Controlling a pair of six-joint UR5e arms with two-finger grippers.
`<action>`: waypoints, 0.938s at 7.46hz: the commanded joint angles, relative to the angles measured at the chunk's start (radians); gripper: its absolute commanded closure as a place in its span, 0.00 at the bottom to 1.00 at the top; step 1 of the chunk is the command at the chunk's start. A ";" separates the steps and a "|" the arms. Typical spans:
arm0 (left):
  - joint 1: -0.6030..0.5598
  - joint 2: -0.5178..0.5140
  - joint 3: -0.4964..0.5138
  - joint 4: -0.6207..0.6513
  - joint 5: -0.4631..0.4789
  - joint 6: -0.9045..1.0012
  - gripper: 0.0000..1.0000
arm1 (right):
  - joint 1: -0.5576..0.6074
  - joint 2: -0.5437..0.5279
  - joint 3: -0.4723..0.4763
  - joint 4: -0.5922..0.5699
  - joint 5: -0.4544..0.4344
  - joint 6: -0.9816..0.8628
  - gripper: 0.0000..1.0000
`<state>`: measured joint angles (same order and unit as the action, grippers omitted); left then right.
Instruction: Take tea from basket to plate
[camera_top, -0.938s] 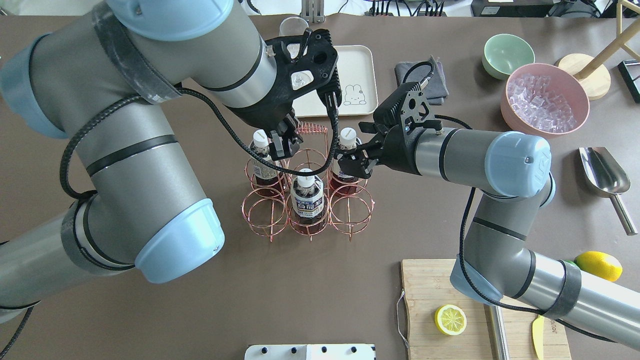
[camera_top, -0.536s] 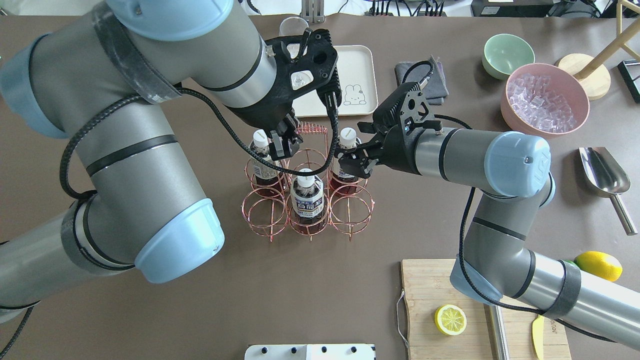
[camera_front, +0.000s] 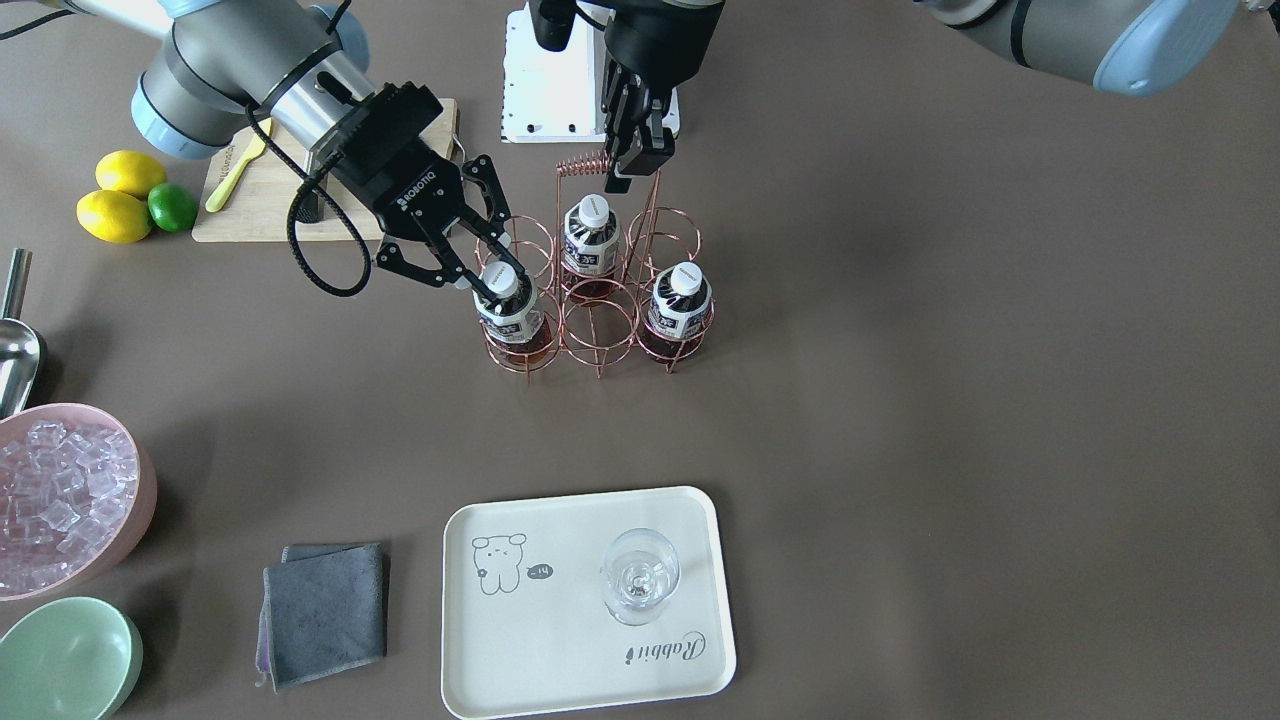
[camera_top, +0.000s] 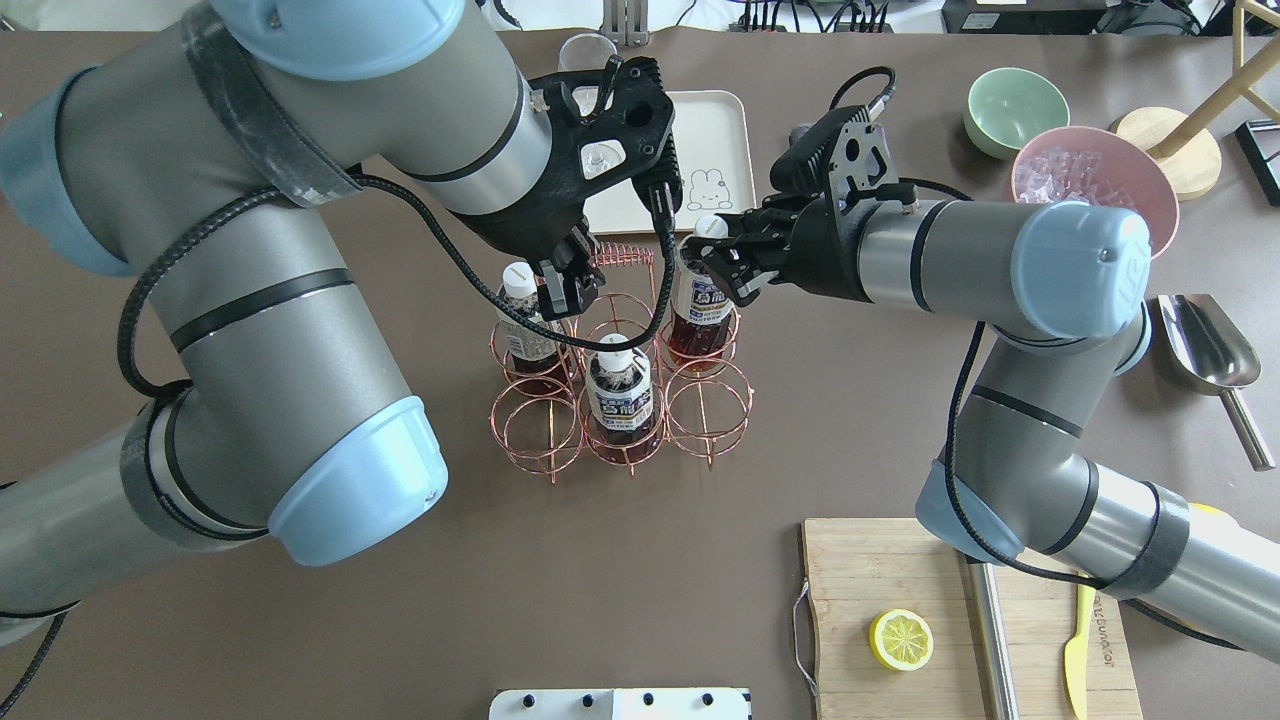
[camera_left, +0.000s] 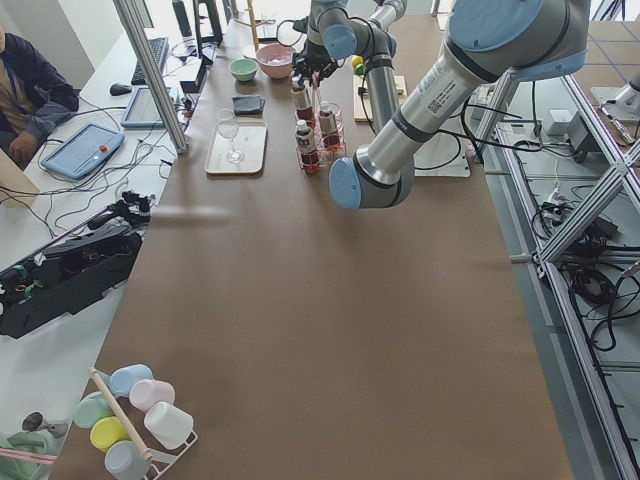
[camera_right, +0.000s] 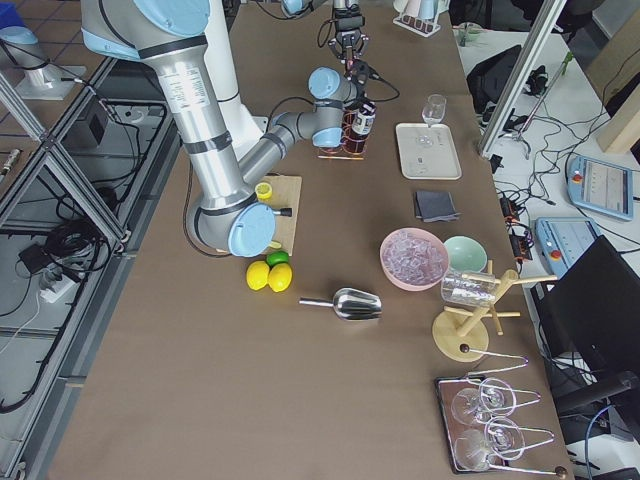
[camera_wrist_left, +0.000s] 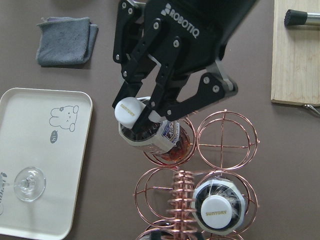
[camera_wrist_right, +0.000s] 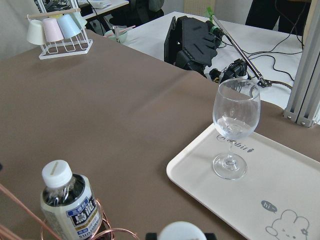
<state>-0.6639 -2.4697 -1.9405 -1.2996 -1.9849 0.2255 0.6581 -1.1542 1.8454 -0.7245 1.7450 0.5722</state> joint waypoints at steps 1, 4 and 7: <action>0.000 0.000 0.000 0.000 0.000 0.000 1.00 | 0.116 0.086 0.067 -0.186 0.125 0.038 1.00; 0.000 -0.003 0.000 0.000 -0.002 0.000 1.00 | 0.300 0.177 0.066 -0.305 0.304 0.055 1.00; -0.008 -0.003 -0.008 0.002 -0.006 0.000 1.00 | 0.340 0.175 -0.032 -0.285 0.269 0.046 1.00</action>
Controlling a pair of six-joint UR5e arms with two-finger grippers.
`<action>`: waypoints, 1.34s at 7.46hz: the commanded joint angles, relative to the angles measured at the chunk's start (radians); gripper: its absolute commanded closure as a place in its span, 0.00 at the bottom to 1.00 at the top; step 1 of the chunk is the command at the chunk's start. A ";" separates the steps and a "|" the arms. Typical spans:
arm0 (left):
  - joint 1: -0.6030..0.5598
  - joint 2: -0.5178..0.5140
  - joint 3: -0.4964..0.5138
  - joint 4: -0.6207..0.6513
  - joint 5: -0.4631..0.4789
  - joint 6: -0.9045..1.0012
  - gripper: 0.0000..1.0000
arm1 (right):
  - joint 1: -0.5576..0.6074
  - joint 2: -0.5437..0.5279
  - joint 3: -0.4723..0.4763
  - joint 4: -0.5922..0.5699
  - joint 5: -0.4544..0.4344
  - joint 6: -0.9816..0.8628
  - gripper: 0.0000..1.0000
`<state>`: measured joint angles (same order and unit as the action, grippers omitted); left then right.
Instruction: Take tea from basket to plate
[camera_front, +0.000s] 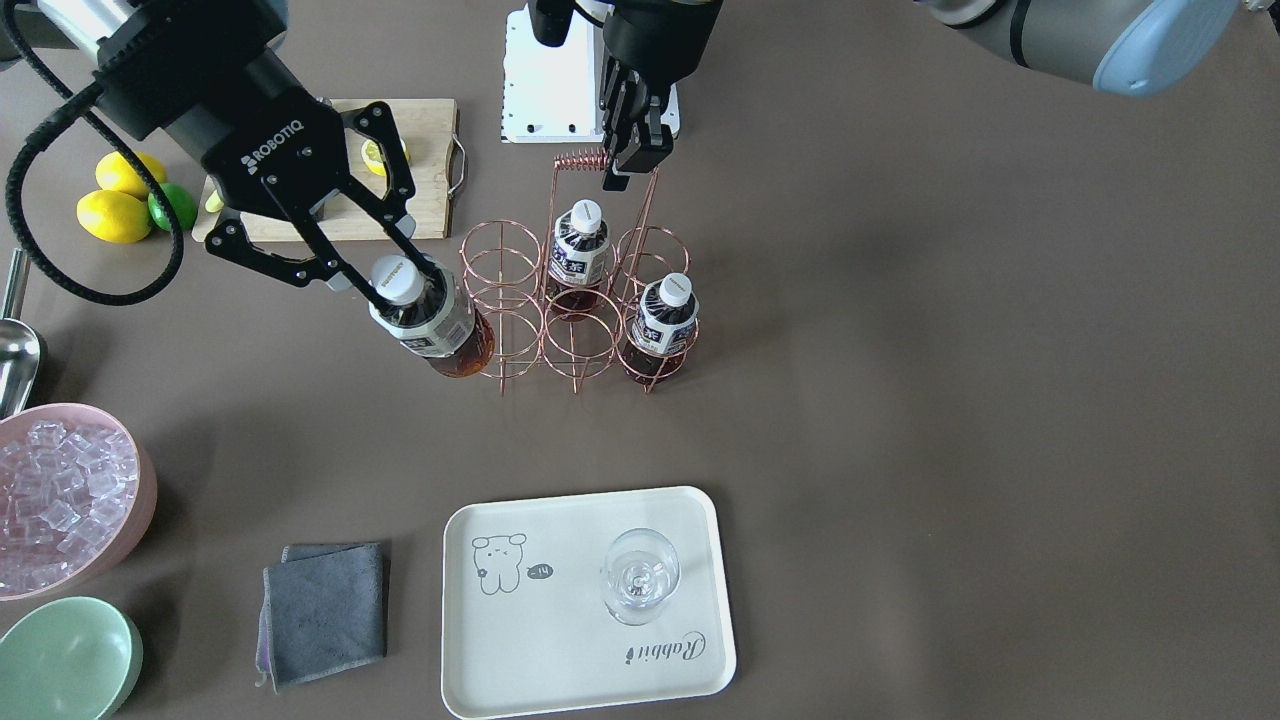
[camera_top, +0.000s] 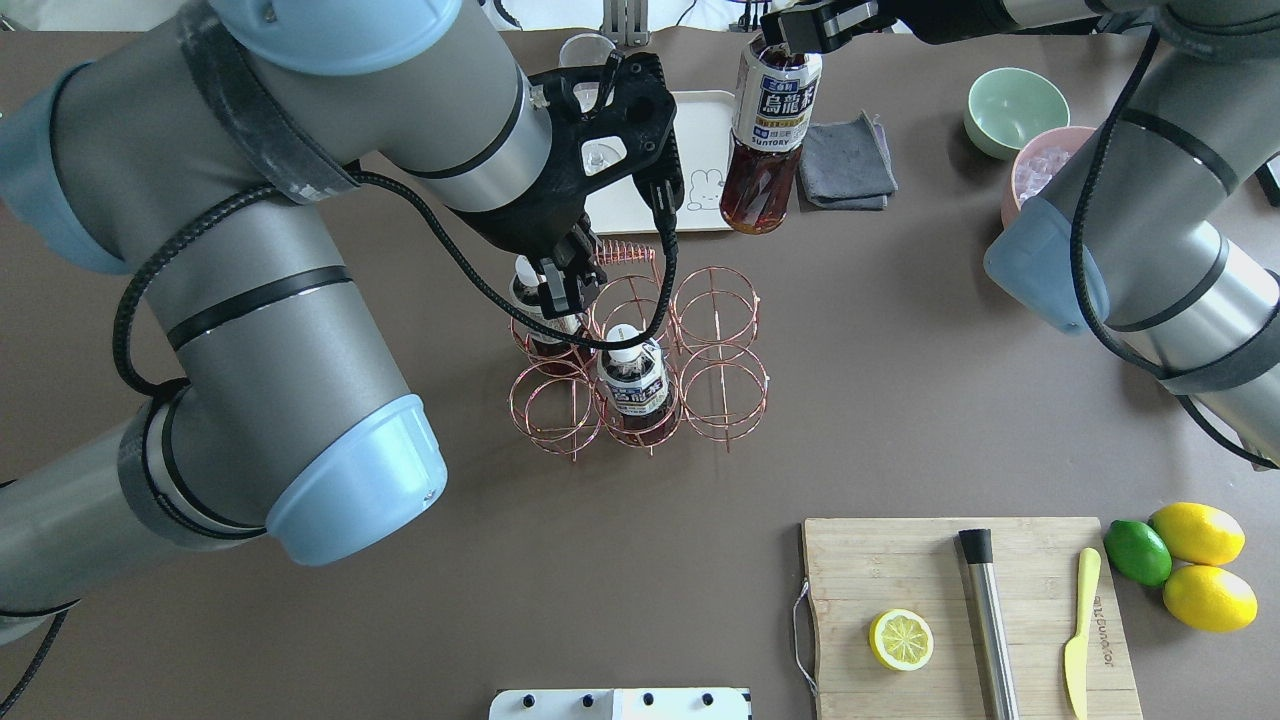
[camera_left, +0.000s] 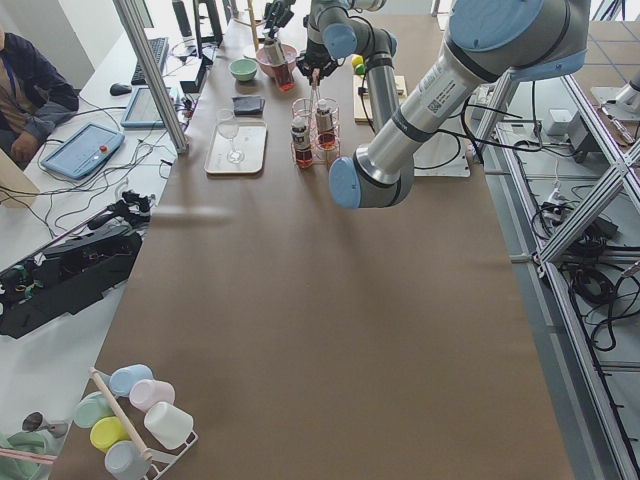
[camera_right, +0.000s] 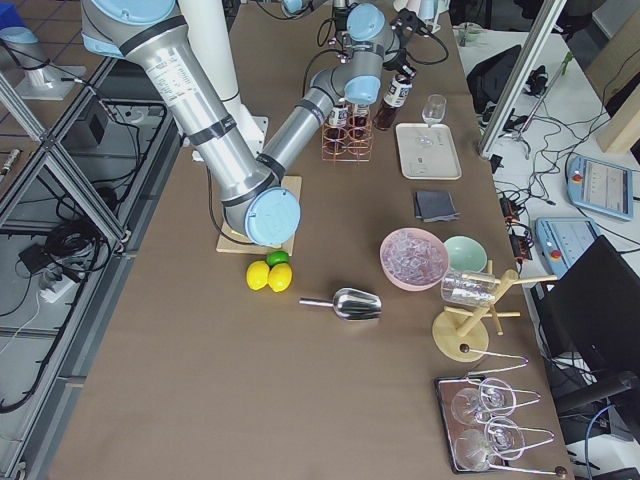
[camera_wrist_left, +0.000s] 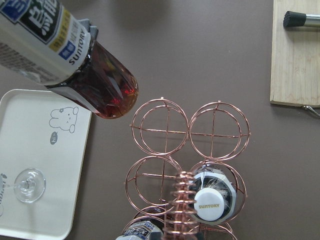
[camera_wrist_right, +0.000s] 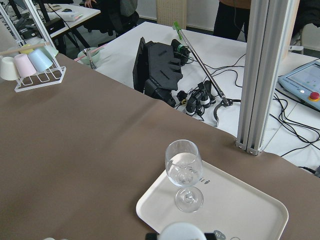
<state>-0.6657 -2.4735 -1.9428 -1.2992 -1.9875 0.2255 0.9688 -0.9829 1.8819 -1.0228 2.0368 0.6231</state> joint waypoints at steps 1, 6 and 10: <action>-0.023 -0.004 -0.016 0.021 -0.007 0.002 1.00 | 0.028 0.006 -0.161 0.127 -0.083 -0.005 1.00; -0.216 0.008 -0.059 0.110 -0.129 0.072 1.00 | -0.086 0.219 -0.617 0.431 -0.359 0.006 1.00; -0.480 0.158 -0.058 0.115 -0.270 0.340 1.00 | -0.140 0.214 -0.728 0.545 -0.450 -0.003 1.00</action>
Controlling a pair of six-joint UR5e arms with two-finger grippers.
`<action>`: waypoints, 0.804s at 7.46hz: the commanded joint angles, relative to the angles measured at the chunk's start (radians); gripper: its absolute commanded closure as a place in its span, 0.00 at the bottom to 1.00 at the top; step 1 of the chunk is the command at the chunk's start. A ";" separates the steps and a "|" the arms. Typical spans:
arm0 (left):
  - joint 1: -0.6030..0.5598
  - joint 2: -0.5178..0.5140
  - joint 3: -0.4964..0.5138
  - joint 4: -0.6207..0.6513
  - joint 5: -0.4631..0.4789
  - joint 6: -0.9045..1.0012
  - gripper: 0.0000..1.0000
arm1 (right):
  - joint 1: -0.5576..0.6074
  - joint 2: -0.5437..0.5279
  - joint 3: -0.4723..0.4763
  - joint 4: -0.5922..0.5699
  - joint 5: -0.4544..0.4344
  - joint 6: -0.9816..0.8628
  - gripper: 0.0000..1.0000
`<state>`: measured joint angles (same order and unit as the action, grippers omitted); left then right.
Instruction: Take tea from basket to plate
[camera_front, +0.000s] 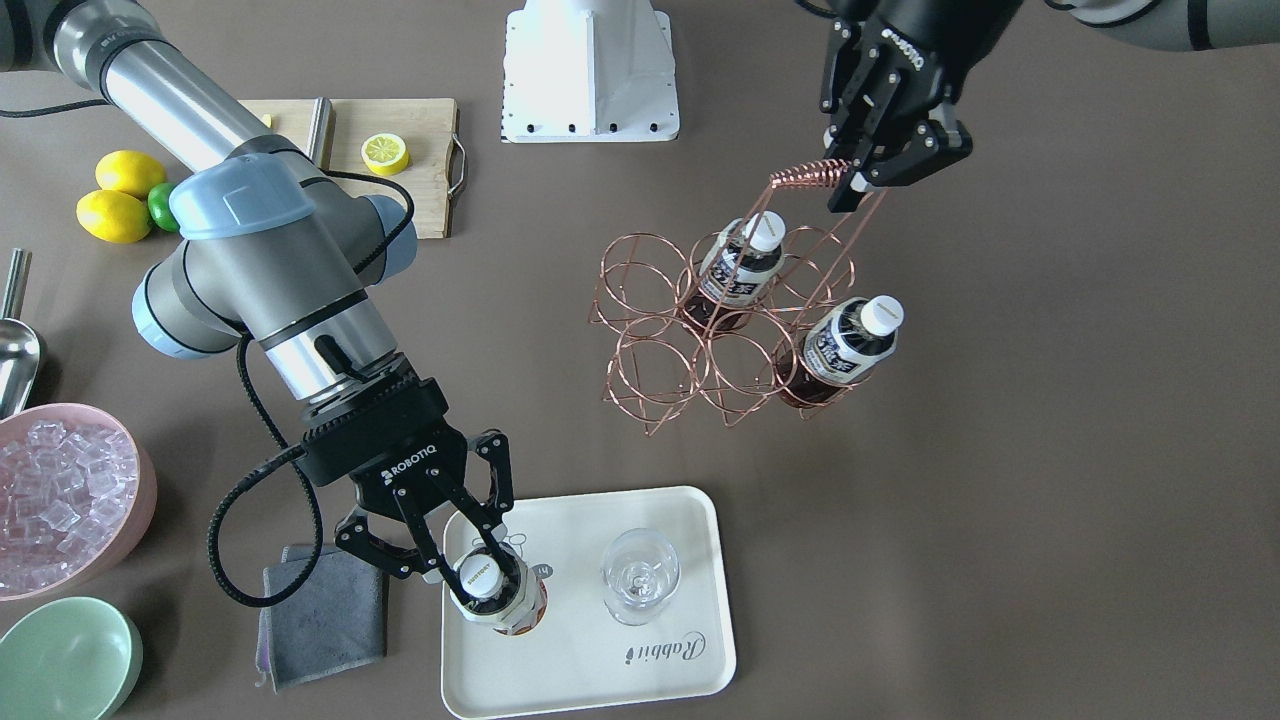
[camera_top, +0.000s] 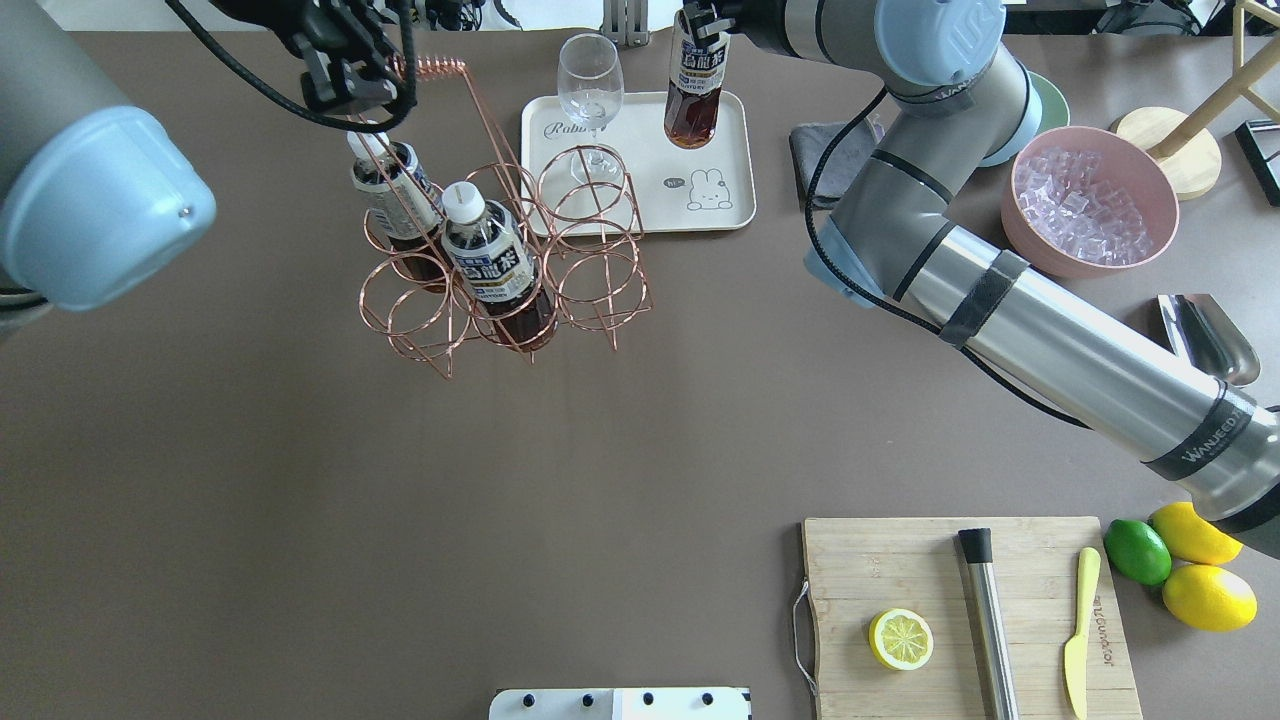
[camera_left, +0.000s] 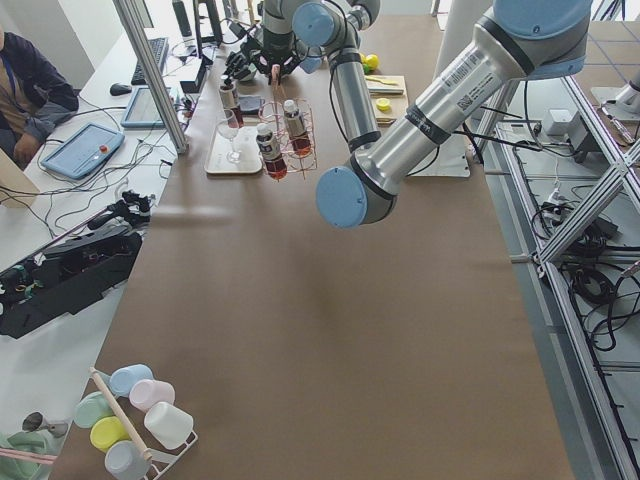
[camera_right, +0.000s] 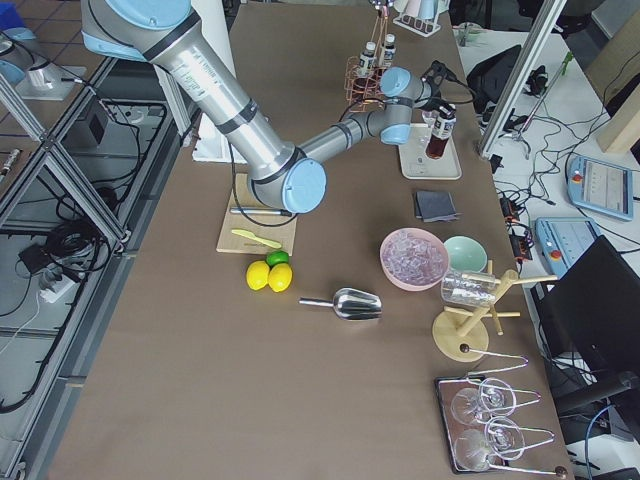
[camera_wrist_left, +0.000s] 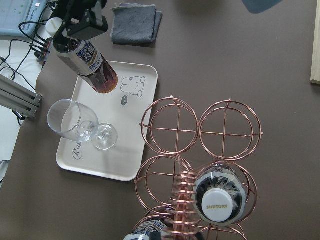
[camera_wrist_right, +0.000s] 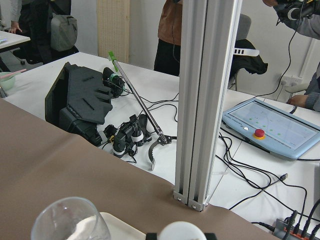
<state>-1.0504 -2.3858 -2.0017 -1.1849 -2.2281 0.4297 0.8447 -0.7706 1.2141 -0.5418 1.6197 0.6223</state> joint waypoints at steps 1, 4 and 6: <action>-0.141 0.120 0.003 0.001 -0.057 0.211 1.00 | -0.033 0.001 -0.064 0.065 -0.052 -0.003 1.00; -0.279 0.210 0.079 0.001 -0.105 0.480 1.00 | -0.046 -0.003 -0.070 0.065 -0.060 -0.004 1.00; -0.348 0.231 0.188 0.001 -0.105 0.643 1.00 | -0.046 -0.003 -0.070 0.065 -0.060 -0.006 1.00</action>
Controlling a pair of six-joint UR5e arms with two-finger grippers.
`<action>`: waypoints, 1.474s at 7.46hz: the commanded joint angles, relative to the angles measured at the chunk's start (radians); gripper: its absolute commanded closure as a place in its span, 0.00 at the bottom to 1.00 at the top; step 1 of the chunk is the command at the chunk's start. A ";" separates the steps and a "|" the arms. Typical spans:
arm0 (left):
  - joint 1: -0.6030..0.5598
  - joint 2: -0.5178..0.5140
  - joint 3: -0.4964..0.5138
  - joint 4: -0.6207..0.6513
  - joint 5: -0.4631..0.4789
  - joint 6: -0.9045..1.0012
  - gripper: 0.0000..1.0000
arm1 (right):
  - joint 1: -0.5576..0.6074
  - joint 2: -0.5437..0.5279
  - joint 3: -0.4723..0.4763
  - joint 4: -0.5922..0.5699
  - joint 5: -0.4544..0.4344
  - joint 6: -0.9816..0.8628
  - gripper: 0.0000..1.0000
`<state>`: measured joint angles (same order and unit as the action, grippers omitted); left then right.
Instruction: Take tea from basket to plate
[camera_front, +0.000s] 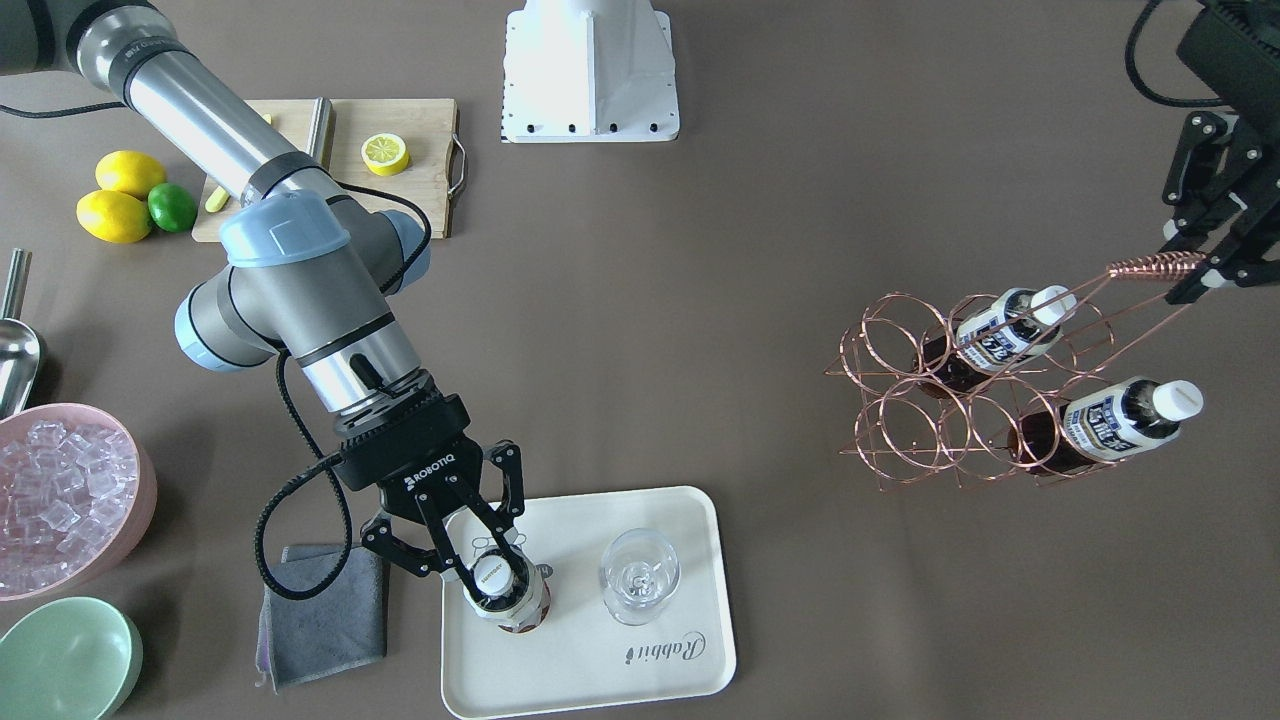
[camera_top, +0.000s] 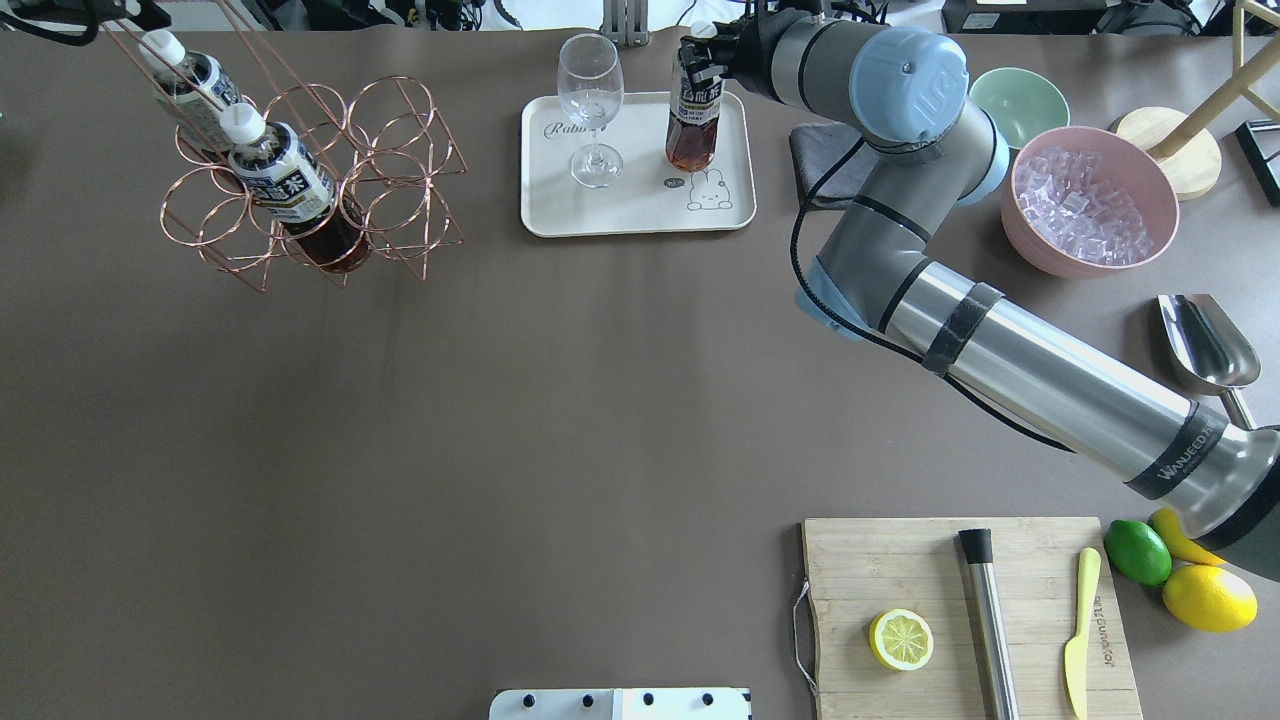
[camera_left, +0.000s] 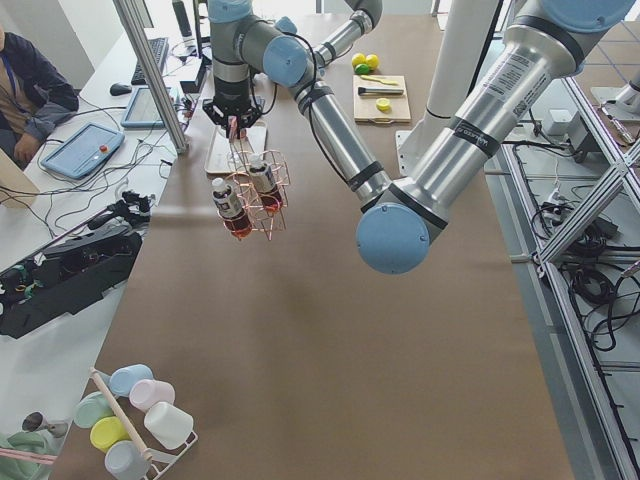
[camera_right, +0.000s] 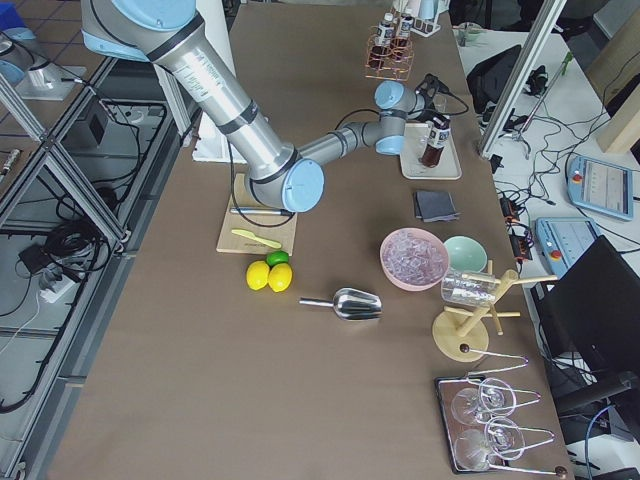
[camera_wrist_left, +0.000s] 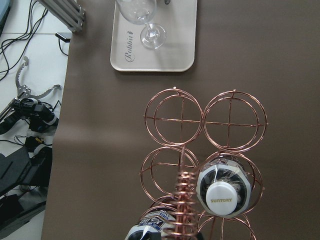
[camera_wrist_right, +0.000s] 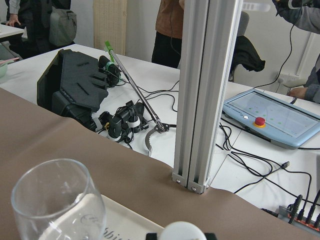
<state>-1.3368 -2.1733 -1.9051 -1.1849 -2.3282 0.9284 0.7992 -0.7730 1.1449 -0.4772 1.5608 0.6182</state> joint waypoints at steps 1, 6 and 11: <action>-0.089 0.030 0.128 -0.001 -0.006 0.218 1.00 | 0.000 0.000 -0.001 0.000 -0.001 -0.002 0.48; -0.156 0.059 0.377 -0.056 -0.006 0.418 1.00 | 0.003 0.000 0.015 0.002 0.005 0.006 0.00; -0.193 0.059 0.598 -0.274 0.003 0.420 1.00 | 0.147 -0.173 0.400 -0.349 0.186 0.084 0.00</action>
<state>-1.5243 -2.1148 -1.3571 -1.4072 -2.3294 1.3478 0.8991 -0.8323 1.3651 -0.6669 1.7158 0.6516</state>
